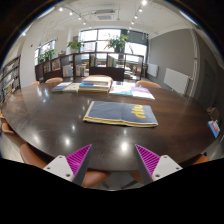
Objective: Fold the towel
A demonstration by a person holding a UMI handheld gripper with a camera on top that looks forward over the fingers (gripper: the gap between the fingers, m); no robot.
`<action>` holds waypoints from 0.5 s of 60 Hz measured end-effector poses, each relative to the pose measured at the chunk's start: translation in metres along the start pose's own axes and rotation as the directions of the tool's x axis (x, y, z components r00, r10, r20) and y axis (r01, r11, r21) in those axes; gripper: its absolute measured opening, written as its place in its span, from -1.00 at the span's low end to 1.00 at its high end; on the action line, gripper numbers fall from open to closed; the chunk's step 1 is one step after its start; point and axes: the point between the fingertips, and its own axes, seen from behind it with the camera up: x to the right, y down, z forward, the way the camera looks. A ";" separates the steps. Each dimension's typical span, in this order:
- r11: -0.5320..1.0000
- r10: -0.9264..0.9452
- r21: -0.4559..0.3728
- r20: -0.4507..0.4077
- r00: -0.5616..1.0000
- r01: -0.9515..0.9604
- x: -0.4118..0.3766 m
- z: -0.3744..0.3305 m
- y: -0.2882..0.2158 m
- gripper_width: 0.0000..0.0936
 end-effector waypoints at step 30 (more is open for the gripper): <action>0.998 0.028 -0.063 0.049 0.998 -0.025 -0.129 0.241 -0.109 0.73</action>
